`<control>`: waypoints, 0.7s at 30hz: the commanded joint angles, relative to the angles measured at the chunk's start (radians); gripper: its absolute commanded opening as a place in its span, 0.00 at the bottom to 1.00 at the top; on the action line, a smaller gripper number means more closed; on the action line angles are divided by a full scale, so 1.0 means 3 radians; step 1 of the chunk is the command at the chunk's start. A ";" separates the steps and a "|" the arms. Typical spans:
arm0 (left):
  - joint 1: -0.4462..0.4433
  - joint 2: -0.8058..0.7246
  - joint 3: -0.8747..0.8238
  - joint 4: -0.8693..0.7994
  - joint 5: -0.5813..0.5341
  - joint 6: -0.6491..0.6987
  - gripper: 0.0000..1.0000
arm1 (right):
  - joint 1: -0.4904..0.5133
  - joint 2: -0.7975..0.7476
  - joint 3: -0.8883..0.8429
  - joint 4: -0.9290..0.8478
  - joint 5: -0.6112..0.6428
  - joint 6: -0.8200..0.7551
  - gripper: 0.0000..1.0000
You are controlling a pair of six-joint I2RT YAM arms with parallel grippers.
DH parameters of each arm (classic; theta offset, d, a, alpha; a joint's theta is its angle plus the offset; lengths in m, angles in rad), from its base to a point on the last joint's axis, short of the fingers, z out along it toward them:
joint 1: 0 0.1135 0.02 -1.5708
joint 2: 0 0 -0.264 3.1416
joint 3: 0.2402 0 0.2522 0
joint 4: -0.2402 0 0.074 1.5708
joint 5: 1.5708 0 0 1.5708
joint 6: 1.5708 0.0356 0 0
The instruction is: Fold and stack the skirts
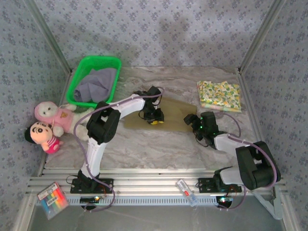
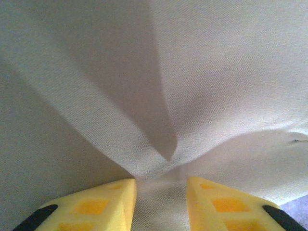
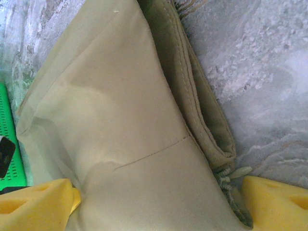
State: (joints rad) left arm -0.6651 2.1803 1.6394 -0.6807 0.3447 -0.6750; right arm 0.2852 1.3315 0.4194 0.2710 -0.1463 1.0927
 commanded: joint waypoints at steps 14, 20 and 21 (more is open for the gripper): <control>0.0053 0.0014 -0.0147 -0.0054 -0.0024 -0.0030 0.37 | 0.0186 -0.0077 -0.0188 0.0681 0.0523 0.0145 0.84; 0.0049 -0.0101 -0.0039 -0.0080 0.0110 -0.0022 0.37 | 0.0218 0.0105 -0.0242 0.0699 0.0694 0.0305 0.63; 0.0049 -0.0132 0.0031 -0.0118 0.0093 -0.0008 0.38 | 0.0230 0.0131 -0.0275 0.0718 0.0752 0.0342 0.52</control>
State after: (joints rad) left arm -0.6559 2.1715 1.6264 -0.6624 0.3786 -0.6815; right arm 0.3431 1.3491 0.3641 0.4683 0.0093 1.1568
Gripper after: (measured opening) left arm 0.374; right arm 0.581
